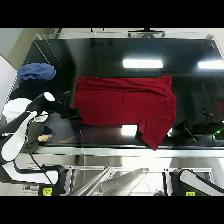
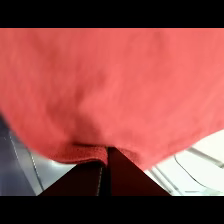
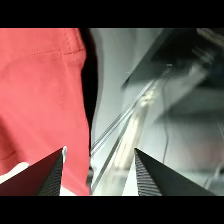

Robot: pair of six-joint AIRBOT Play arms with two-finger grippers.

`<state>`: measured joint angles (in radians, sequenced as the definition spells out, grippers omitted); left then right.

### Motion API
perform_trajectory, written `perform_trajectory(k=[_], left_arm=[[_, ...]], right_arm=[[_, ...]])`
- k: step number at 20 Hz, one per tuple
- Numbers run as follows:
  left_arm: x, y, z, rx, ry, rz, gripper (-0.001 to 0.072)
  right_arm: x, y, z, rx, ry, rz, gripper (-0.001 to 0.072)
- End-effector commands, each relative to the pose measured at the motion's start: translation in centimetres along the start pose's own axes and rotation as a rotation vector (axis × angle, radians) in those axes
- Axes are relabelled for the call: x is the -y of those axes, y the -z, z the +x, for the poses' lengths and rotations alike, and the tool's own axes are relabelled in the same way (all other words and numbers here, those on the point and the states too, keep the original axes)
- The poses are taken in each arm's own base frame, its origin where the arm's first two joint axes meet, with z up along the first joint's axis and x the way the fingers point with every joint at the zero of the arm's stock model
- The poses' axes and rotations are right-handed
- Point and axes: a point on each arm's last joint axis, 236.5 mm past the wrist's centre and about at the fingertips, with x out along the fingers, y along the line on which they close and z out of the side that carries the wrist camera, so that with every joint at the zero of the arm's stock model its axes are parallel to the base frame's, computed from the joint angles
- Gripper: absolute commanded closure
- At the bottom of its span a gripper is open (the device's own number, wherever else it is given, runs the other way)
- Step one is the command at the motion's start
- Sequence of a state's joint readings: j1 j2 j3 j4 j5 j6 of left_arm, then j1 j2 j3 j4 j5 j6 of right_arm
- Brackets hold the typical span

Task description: Fold the shirts.

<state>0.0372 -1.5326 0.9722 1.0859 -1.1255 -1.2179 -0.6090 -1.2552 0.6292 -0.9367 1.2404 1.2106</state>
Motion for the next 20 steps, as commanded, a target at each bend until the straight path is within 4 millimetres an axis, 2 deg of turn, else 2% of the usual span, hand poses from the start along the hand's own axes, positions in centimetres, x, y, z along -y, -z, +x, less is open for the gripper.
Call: perform_trajectory(k=[1,5,7,8,10,11,14,15,17,20], left_arm=[[1.6,-1.5,-1.4,0.025,0.018,0.018,0.0687],[2.1,-2.0,-2.3,0.028,0.024,0.03,0.0687],[2.4,-2.4,-2.9,0.03,0.027,0.032,0.0687],[2.5,-2.6,-3.3,0.032,0.028,0.037,0.0687],[2.8,-3.0,-4.5,0.029,0.035,0.028,0.0688],[2.7,-2.9,-5.5,0.016,0.031,0.016,0.0689],[0.0,-3.0,-8.8,-0.004,-0.079,-0.037,0.069],[0.2,-3.3,-9.5,0.003,-0.076,-0.035,0.069],[0.7,-4.9,-10.4,0.04,-0.084,-0.009,0.069],[1.4,-9.0,-10.7,0.082,-0.091,0.035,0.069]], right_arm=[[-0.5,0.3,3.0,-0.02,-0.034,-0.038,0.0214],[-3.0,1.5,6.7,-0.113,-0.093,-0.095,0.0235],[-4.5,2.0,7.0,-0.148,-0.107,-0.163,0.0498],[-5.4,1.8,6.5,-0.152,-0.117,-0.194,0.0601],[-8.1,0.6,3.8,-0.124,-0.142,-0.281,0.0688],[-9.0,-0.3,2.1,-0.096,-0.117,-0.321,0.0688],[-10.1,-3.9,-4.1,0.029,0.061,-0.431,0.0689],[-11.1,-4.8,-5.4,0.064,0.068,-0.453,0.0689],[-13.8,-6.5,-6.5,0.126,0.047,-0.506,0.0689],[-17.6,-10.5,-5.7,0.211,0.05,-0.593,0.0689]])
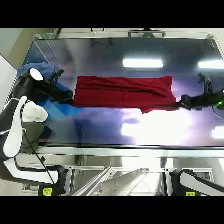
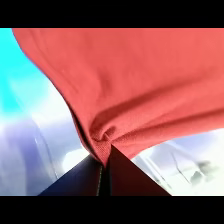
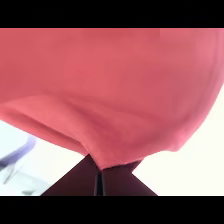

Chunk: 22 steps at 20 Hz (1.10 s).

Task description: Fold the shirts.

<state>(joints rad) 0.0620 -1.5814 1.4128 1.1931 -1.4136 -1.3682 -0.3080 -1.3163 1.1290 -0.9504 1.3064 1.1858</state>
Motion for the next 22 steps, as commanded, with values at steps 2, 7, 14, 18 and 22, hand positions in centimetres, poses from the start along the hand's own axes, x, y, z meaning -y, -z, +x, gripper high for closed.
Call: perform_trajectory(k=[2,7,14,18,22], left_arm=[[-0.2,-5.5,0.0,0.045,-0.024,0.025,0.0692],[-1.9,-12.4,2.3,0.113,-0.03,0.011,0.0697],[-4.6,-15.9,7.1,0.205,-0.048,-0.032,0.0696],[-3.6,-17.1,6.6,0.25,-0.044,-0.003,0.0686],[-2.0,-17.8,4.2,0.28,-0.043,0.031,0.0025]], right_arm=[[-1.3,-7.5,1.6,0.095,0.041,-0.104,0.0689],[1.3,-13.5,7.3,0.107,0.046,-0.109,0.0688],[5.3,-14.5,13.3,0.045,0.12,-0.135,0.0689],[5.8,-14.4,13.6,0.039,0.122,-0.124,0.0688],[6.3,-14.9,12.0,0.04,0.126,-0.1,0.0246]])
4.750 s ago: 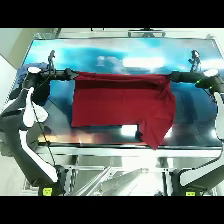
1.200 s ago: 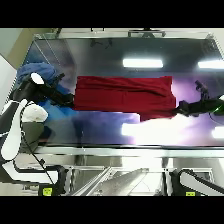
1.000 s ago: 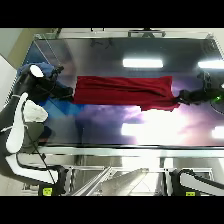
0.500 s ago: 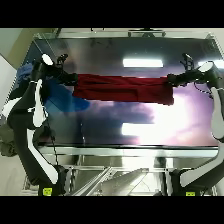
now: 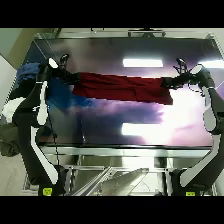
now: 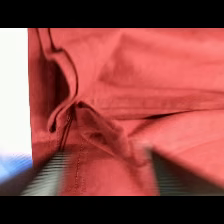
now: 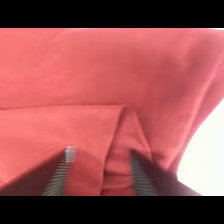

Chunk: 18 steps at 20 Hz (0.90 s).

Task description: Fold the shirts.

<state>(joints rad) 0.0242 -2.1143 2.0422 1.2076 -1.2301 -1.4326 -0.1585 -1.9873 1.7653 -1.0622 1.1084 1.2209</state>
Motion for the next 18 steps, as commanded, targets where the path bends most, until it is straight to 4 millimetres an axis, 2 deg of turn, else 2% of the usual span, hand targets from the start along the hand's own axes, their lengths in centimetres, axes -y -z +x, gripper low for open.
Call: perform_trajectory(k=[1,2,4,6,9,12,13,15,16,17,18], left_arm=[[1.1,-1.0,-2.0,0.042,0.003,0.02,-0.0004],[0.9,-1.2,-3.1,0.058,0.0,0.017,-0.0004],[0.8,-2.0,-5.9,0.101,-0.004,0.003,-0.0004],[0.9,-2.8,-8.6,0.149,-0.008,-0.001,0.0002],[1.8,-3.3,-10.9,0.186,-0.008,0.015,0.0014],[4.5,-3.3,-11.0,0.189,0.054,0.026,0.0015],[5.6,-3.3,-10.7,0.187,0.095,0.021,0.0015],[8.3,-3.0,-9.4,0.168,0.164,0.027,0.0015],[9.2,-2.6,-8.4,0.148,0.181,0.034,0.0015],[10.1,-2.1,-7.0,0.12,0.194,0.041,0.0016],[11.1,-1.5,-5.4,0.095,0.21,0.046,0.0077]], right_arm=[[1.7,-0.1,-1.5,-0.016,0.017,0.035,0.0129],[2.8,0.3,-2.1,-0.023,0.021,0.086,0.0006],[4.5,2.2,-2.3,-0.085,-0.003,0.162,0.0006],[4.8,3.9,-1.5,-0.144,-0.076,0.22,0.0006],[2.2,4.3,-0.1,-0.159,-0.26,0.219,0.0007],[-0.7,3.6,0.8,-0.137,-0.371,0.198,0.002],[-1.2,3.5,1.1,-0.138,-0.376,0.193,0.0051],[-2.1,3.4,1.4,-0.133,-0.386,0.152,0.043],[-2.5,3.3,1.5,-0.134,-0.391,0.15,0.0593],[-2.6,3.3,1.5,-0.134,-0.394,0.149,0.0688],[-2.8,3.3,1.3,-0.135,-0.396,0.146,0.0689]])
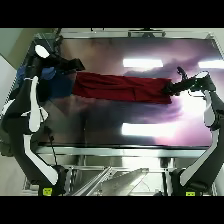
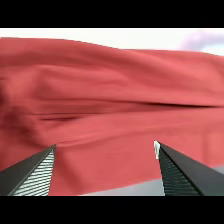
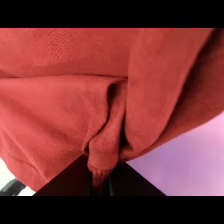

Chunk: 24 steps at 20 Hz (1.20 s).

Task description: Fold the shirts.

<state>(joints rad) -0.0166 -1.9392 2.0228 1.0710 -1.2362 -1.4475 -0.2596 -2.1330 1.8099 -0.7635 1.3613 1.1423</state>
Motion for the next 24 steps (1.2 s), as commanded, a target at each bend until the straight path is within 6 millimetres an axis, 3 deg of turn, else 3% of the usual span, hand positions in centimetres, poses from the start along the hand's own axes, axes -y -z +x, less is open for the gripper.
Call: perform_trajectory(k=[1,2,3,5,8,10,14,17,18,20,22,24], left_arm=[[3.2,1.9,4.6,-0.063,0.073,0.008,0.0248],[4.2,2.6,6.6,-0.077,0.084,0.017,0.0373],[5.8,3.3,8.8,-0.086,0.116,0.016,0.0454],[10.0,4.8,12.8,-0.094,0.212,0.005,0.0703],[16.2,7.6,18.3,-0.1,0.332,-0.047,0.0706],[19.1,9.8,20.7,-0.12,0.369,-0.062,0.0706],[22.4,13.0,22.9,-0.165,0.417,-0.085,0.0706],[23.6,13.1,22.4,-0.169,0.443,-0.09,0.0706],[24.8,12.5,21.2,-0.168,0.487,-0.114,0.0705],[27.6,9.7,15.1,-0.152,0.664,-0.083,0.0706],[29.5,5.9,4.3,-0.091,0.889,0.026,0.0706],[29.0,1.1,-8.7,0.062,1.07,0.092,0.0706]], right_arm=[[-2.1,-0.1,-0.1,0.002,-0.055,-0.027,0.0689],[-2.7,0.1,-0.6,-0.008,-0.061,-0.033,0.0689],[-3.4,0.4,-1.2,-0.019,-0.068,-0.046,0.0689],[-5.6,1.1,-3.2,-0.036,-0.081,-0.082,0.0689],[-9.7,1.8,-7.4,-0.021,-0.084,-0.166,0.0689],[-12.2,1.8,-10.0,0.021,-0.07,-0.225,0.069],[-16.0,1.6,-13.9,0.106,-0.04,-0.317,0.069],[-16.7,1.4,-14.8,0.126,-0.034,-0.332,0.069],[-16.7,1.4,-14.7,0.125,-0.034,-0.327,0.069],[-17.3,1.6,-14.2,0.118,-0.043,-0.33,0.069],[-18.6,1.6,-13.4,0.114,-0.063,-0.338,0.0689],[-21.1,0.8,-12.0,0.147,-0.097,-0.351,0.0689]])
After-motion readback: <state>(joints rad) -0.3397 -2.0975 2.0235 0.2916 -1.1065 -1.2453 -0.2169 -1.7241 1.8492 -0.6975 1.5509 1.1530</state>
